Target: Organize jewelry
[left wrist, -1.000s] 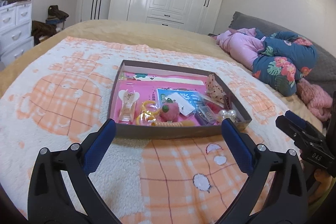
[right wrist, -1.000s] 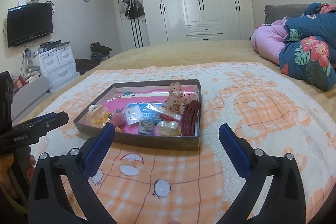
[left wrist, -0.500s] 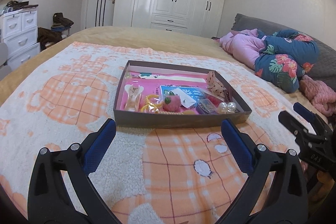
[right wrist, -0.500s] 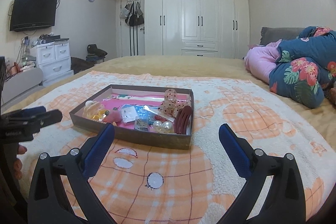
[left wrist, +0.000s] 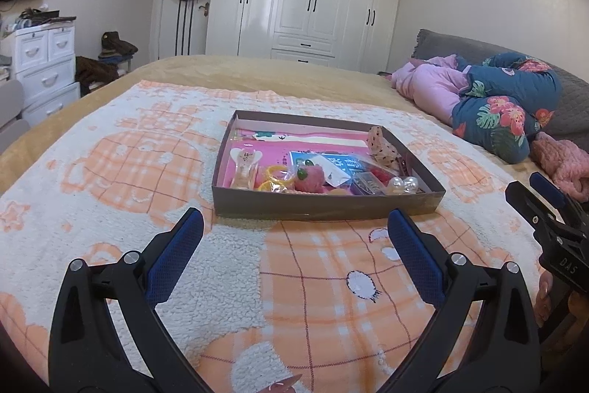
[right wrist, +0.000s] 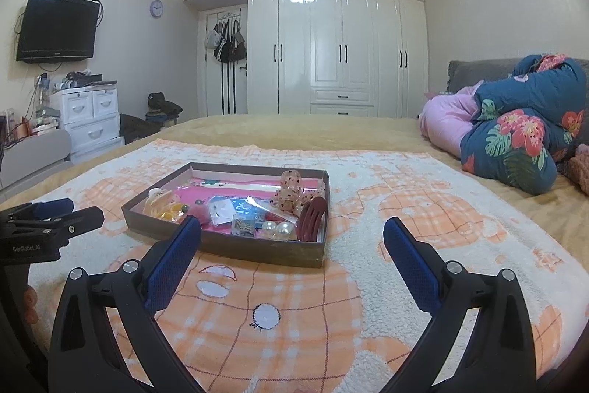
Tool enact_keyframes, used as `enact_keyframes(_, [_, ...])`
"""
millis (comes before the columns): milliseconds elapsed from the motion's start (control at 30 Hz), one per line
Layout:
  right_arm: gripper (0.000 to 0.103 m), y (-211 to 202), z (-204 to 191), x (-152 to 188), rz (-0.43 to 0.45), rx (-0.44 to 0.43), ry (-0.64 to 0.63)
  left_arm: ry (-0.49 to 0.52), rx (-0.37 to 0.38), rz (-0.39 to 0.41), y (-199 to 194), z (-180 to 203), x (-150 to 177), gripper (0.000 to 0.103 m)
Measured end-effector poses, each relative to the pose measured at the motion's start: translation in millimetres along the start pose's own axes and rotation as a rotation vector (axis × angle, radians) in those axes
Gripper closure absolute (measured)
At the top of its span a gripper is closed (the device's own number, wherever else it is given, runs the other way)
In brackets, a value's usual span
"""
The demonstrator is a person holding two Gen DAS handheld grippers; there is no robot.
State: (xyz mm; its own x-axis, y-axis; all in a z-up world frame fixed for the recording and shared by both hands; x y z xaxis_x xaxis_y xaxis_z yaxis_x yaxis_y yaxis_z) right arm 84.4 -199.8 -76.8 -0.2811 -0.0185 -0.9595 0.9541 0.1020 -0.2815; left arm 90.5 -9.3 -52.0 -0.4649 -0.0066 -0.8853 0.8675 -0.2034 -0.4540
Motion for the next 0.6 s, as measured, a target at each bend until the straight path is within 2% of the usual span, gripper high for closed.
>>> enact_keyframes(367, [0.006,-14,4,-3,0.069,0.000,0.024,0.006,-0.055,0.056,-14,-3,-2,0.011])
enact_keyframes(600, [0.006,-18,4,-3,0.080,-0.004,0.042,0.021,-0.047,0.076,-18,2,-2,0.011])
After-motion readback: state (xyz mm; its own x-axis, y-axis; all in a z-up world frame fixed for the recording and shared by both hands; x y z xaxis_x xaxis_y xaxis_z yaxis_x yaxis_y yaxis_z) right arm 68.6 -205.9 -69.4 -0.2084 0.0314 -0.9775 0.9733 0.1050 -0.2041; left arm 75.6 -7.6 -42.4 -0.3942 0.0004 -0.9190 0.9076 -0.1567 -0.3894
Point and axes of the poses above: each gripper's, at about its wrist camera, not at the fingertips, and y roughly the way its jaws point, z to its right, x to its underside, the point moved 3 cm from there along y, roughly the way its jaws point, and after that the axes turned 1 degree about y, right-handed, at the moved point
